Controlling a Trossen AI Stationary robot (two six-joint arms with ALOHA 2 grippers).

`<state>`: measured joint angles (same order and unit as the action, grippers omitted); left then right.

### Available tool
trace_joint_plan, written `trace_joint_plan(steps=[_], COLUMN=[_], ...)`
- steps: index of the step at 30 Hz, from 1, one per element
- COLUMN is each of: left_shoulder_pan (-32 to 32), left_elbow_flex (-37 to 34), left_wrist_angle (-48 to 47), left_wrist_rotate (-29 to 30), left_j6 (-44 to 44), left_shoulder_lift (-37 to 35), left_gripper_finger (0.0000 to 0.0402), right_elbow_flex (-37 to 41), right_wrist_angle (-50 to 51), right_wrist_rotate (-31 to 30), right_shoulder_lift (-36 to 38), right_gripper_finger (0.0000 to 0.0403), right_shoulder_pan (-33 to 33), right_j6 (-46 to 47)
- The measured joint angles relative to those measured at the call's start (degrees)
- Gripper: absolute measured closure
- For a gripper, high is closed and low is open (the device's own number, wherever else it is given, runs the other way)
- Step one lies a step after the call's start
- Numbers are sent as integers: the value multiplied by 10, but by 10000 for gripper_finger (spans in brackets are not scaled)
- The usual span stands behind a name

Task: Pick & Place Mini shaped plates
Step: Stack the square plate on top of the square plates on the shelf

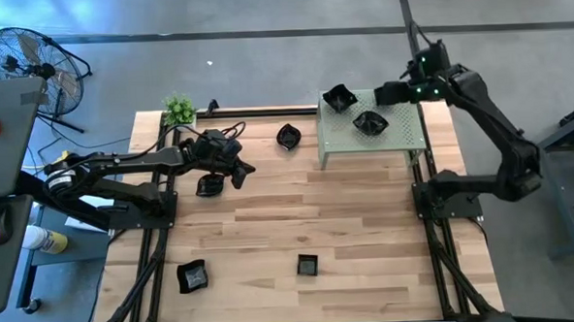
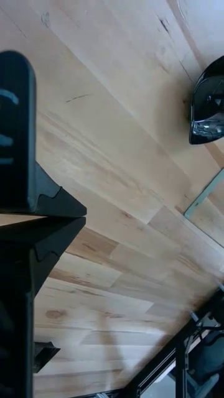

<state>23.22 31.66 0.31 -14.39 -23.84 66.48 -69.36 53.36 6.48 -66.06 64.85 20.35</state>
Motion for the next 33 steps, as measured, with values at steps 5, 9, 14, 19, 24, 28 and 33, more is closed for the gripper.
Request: trace_joint_plan(steps=[5, 9, 14, 19, 24, 28, 33], left_shoulder_pan=[0, 0, 0, 0, 0, 0, 0], left_elbow_flex=[0, 0, 0, 0, 0, 0, 0], left_wrist_angle=[0, 0, -1, -1, -1, -1, -1], left_wrist_rotate=[-1, -1, -1, -1, -1, -1, -1], left_j6=[0, 0, 0, 1, 1, 2, 2], left_shoulder_lift=[0, 0, 0, 0, 0, 0, 0], left_gripper_finger=[399, 399, 399, 399, 399, 399, 399], right_elbow_flex=[-1, -1, -1, -1, -1, -1, -1], right_wrist_angle=[-65, -70, -71, -58, -44, -31, -31], right_wrist_rotate=[-53, -89, -102, -103, -126, -126, -134], right_shoulder_lift=[-36, -55, -60, -62, -77, -93, -96], right_gripper_finger=[401, 401, 401, 400, 400, 393, 363], right_shoulder_pan=[-7, -8, -12, -13, -25, -27, -27], right_j6=[3, -1, 0, -9, -13, -15, -15])
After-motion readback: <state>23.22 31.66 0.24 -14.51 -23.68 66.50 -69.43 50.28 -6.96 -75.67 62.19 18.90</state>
